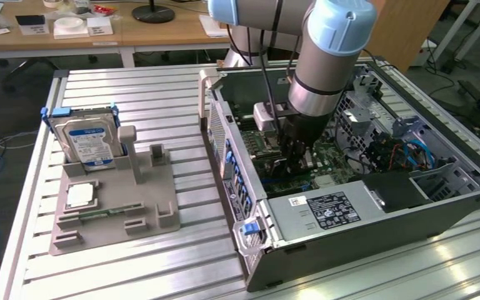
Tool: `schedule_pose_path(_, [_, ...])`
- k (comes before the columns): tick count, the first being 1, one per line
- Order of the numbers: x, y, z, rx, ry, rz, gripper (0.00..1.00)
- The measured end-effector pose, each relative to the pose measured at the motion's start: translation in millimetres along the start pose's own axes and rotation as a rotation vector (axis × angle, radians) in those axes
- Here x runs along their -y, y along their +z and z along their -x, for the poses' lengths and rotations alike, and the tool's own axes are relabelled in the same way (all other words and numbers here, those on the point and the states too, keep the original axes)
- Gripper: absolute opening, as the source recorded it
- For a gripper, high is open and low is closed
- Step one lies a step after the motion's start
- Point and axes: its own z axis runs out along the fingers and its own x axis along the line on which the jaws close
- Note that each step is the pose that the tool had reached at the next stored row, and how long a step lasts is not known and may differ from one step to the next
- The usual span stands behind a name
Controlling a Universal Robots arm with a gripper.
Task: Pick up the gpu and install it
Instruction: 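Insert the gpu into the slot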
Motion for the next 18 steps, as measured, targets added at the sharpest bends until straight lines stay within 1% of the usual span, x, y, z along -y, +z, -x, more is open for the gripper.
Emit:
schedule_pose_path(6, [-2.3, 1.4, -0.2, -0.0004, 0.000, 0.0002, 0.28])
schedule_pose_path(7, [-2.7, 2.7, -0.3, -0.0005, 0.000, 0.0002, 0.28])
schedule_pose_path(8, [-3.2, 6.3, -0.5, -0.0008, 0.000, 0.0002, 0.28])
schedule_pose_path(11, [-3.4, 9.7, -0.6, -0.0004, 0.000, 0.0006, 0.28])
schedule_pose_path(18, [-3.3, 10.2, -0.6, 0.0000, 0.000, 0.0002, 0.28])
